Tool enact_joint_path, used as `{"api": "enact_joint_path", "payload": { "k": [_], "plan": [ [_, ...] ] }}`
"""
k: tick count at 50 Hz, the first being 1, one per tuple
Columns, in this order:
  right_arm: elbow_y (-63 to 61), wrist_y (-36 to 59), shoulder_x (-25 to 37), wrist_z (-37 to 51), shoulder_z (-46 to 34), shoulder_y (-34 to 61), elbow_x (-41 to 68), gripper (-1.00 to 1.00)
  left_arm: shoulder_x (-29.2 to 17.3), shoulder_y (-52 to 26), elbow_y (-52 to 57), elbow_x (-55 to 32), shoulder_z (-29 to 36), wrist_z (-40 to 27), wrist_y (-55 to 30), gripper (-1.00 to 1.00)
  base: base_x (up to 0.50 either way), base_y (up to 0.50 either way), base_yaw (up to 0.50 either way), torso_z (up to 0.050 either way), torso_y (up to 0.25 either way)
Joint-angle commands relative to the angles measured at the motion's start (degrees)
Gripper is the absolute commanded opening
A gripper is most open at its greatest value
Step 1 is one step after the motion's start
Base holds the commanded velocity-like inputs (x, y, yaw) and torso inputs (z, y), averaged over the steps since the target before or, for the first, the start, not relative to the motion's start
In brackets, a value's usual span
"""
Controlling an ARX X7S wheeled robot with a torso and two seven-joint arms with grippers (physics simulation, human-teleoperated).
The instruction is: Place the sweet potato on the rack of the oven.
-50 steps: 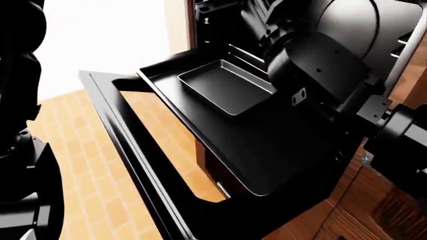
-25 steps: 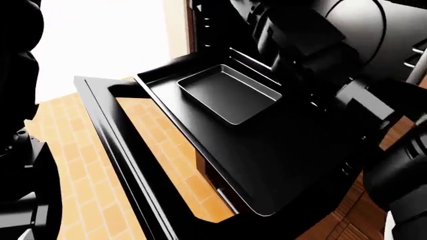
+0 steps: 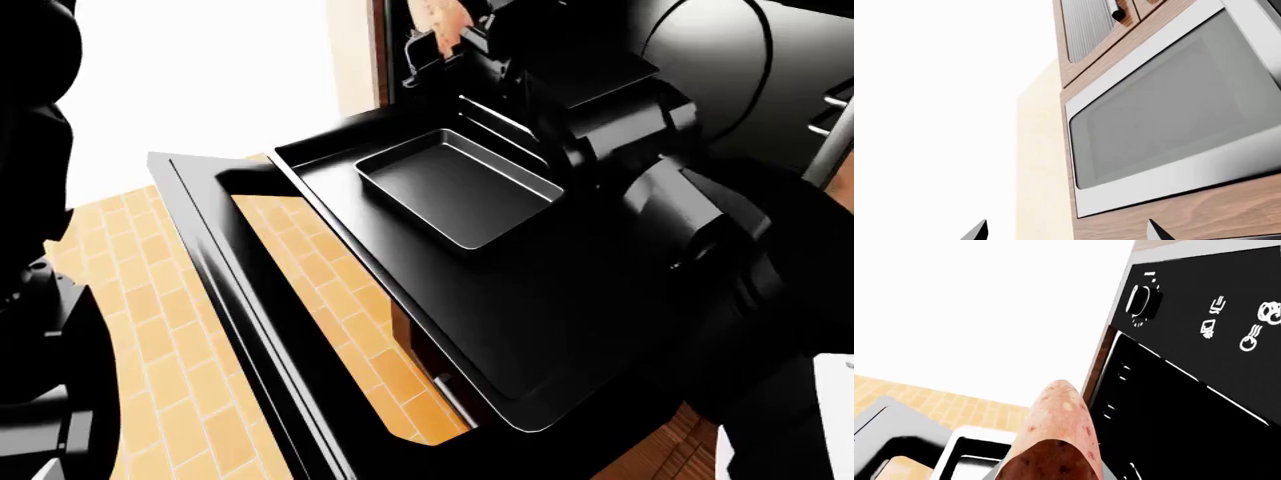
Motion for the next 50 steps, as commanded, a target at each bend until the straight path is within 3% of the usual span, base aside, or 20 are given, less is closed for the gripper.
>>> {"api": "enact_joint_path", "payload": {
  "k": [1, 34, 50],
  "plan": [
    [2.20, 4.47, -0.69, -2.05, 2.41, -1.73, -7.43, -1.00, -0.22, 0.34, 0.62, -0.45, -0.24, -0.38, -0.19, 1.00, 0.00, 0.00, 0.00, 0.000, 0.000],
    [-0.63, 8.42, -0.69, 1.95, 1.50, -6.95, -9.41, -1.00, -1.66, -0.77, 1.03, -0.07, 2.91, 1.90, 0.13, 1.00, 0.00, 0.00, 0.00, 0.000, 0.000],
    [-0.63, 8.42, -0.69, 1.95, 1.50, -6.95, -9.41, -1.00, -2.13, -1.00, 1.81, -0.51, 3.06, 1.73, -0.70, 1.00, 0.00, 0.00, 0.00, 0.000, -0.093]
  ]
}}
